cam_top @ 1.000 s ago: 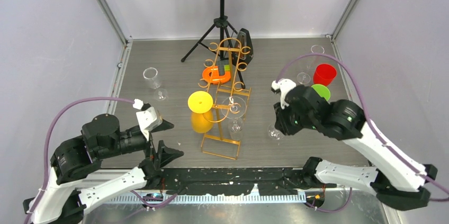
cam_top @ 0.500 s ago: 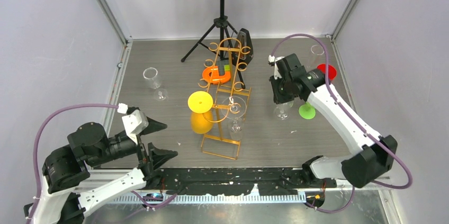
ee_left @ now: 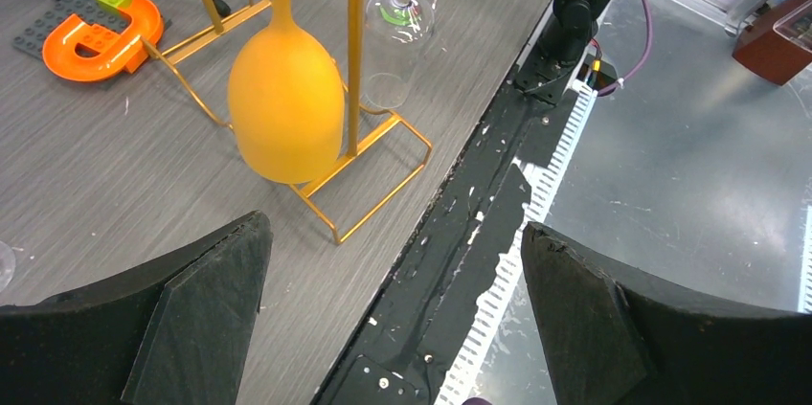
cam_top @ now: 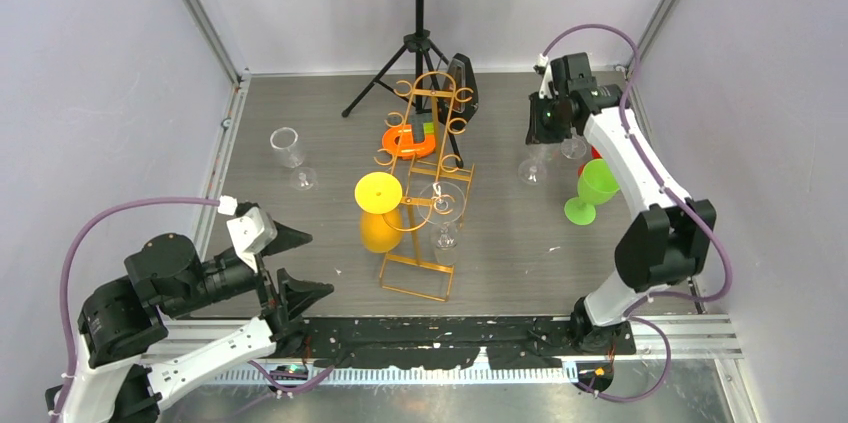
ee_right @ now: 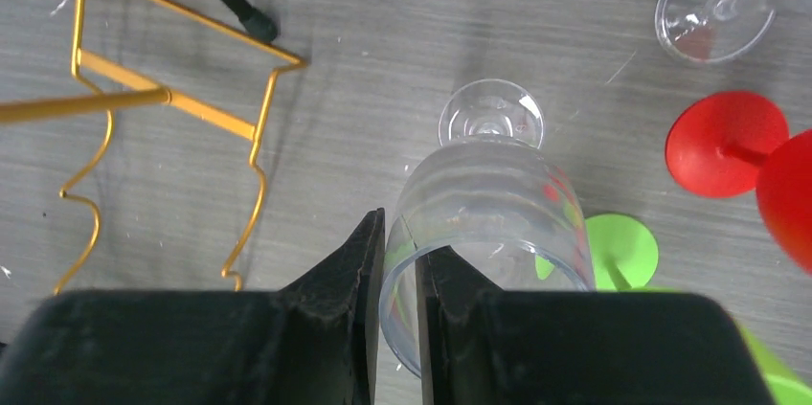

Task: Take the wine glass off the wine glass rack
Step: Place the wine glass at the center of the board.

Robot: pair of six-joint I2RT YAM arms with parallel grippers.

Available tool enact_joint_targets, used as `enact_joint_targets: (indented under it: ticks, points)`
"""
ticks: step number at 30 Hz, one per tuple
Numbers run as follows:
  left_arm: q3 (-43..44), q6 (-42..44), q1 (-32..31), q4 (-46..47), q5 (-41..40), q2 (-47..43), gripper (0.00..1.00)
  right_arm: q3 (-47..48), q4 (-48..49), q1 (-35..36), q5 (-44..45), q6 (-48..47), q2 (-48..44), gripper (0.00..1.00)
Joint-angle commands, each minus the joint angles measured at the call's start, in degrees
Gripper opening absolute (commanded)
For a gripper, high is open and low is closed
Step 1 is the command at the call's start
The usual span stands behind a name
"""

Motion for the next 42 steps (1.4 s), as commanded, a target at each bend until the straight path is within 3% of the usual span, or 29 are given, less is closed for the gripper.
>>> enact_joint_targets:
  ticks: [1, 12, 21, 24, 30, 38, 42]
  points:
    - [0.1, -1.6, 0.1, 1.1, -1.3, -0.4, 1.00, 7.3, 2.2, -1.1, -0.9, 0.0, 4.5, 0.06]
    - [1.5, -4.6, 0.1, 1.3, -6.4, -0.2, 1.00, 13.5, 0.8, -3.1, -2.4, -0.2, 13.9, 0.06]
    - [2.7, -6.0, 0.1, 2.5, -7.8, 2.7, 1.00, 14.8, 0.5, -3.3, -1.3, -0.5, 14.9, 0.23]
    - [4.2, -6.6, 0.1, 2.9, -7.9, 4.3, 0.99, 16.1, 0.2, -3.3, 0.6, -0.5, 13.9, 0.36]
    - [6.1, -8.2, 0.1, 4.8, -7.8, 6.6, 1.00, 18.9, -0.5, -3.4, 0.6, 0.7, 11.1, 0.51]
    - [10.2, -11.0, 0.1, 5.2, -11.4, 11.2, 1.00, 19.5, -1.1, -3.4, -1.8, 1.0, 5.1, 0.56]
    - [12.5, -12.4, 0.1, 6.3, -11.2, 13.9, 1.00, 12.9, 4.0, -3.3, -5.1, 3.2, -2.3, 0.58]
